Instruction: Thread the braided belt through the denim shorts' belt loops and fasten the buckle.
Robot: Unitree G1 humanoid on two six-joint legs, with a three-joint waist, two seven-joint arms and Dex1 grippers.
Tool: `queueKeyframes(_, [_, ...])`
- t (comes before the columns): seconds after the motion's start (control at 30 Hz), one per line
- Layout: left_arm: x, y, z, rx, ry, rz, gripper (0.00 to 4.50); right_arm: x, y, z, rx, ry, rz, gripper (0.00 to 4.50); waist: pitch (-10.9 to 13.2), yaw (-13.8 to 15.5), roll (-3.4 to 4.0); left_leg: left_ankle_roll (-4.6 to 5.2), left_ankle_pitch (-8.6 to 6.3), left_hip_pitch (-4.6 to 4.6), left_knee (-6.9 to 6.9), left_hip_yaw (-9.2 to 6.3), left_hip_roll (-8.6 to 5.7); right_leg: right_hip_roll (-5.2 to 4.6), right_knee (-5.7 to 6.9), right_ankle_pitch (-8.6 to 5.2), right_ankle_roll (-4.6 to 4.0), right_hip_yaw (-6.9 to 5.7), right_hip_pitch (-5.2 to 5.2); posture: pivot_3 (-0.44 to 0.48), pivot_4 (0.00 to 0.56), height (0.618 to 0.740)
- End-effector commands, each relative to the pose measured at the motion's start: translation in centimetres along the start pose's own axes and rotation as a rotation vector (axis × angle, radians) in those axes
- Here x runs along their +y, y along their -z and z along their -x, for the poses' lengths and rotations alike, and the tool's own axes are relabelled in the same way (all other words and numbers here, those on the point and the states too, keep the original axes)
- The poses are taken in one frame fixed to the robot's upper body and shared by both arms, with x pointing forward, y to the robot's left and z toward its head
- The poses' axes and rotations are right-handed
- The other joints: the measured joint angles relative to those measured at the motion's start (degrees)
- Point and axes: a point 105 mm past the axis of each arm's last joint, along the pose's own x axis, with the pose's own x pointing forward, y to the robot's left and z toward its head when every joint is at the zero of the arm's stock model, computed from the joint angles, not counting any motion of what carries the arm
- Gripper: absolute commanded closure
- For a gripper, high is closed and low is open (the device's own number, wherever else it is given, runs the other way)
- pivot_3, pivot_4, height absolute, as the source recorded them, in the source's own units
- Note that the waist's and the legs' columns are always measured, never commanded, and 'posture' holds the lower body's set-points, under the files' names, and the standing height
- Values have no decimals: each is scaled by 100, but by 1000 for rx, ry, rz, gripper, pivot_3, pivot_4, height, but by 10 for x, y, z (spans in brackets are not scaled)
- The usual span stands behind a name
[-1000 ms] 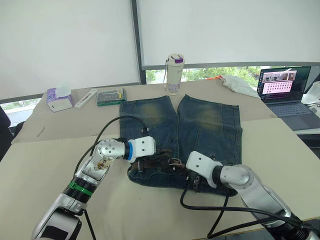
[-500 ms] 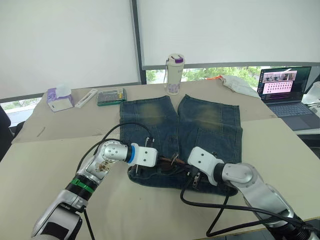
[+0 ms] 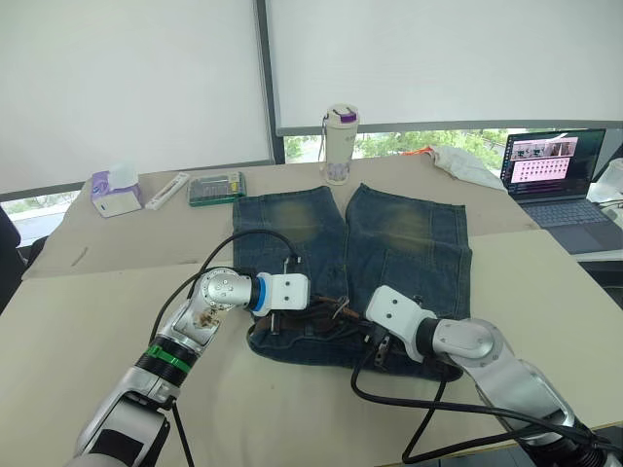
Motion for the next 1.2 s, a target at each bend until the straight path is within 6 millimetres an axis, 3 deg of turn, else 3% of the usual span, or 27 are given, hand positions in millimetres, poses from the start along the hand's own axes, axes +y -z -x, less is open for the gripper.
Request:
queueKeyframes(0.03, [14,-14,2,-18,-32,-95,4500,-4,-16,5,-58,19,68,4492,0,-3,0,0,0,0,0,0,0,0,-1,0,0,0,0,0,150,740])
queueKeyframes(0.9, [-6,-5,-3,-4,14,-132,4500,-4,-22,3,-86,19,78,4492,0,-6,0,0,0,0,0,0,1,1,0,0,0,1,-1,0,150,740])
queueKeyframes(1.0, [5,-8,-3,-36,-60,-24,4500,-3,-21,2,-84,19,73,4492,0,0,0,0,0,0,0,0,0,0,0,0,0,1,0,0,150,740])
queueKeyframes(1.2, [51,-13,24,-129,-332,257,4500,3,2,3,-7,10,61,4492,0,-13,0,0,0,0,1,0,2,3,5,0,0,0,-2,0,150,740])
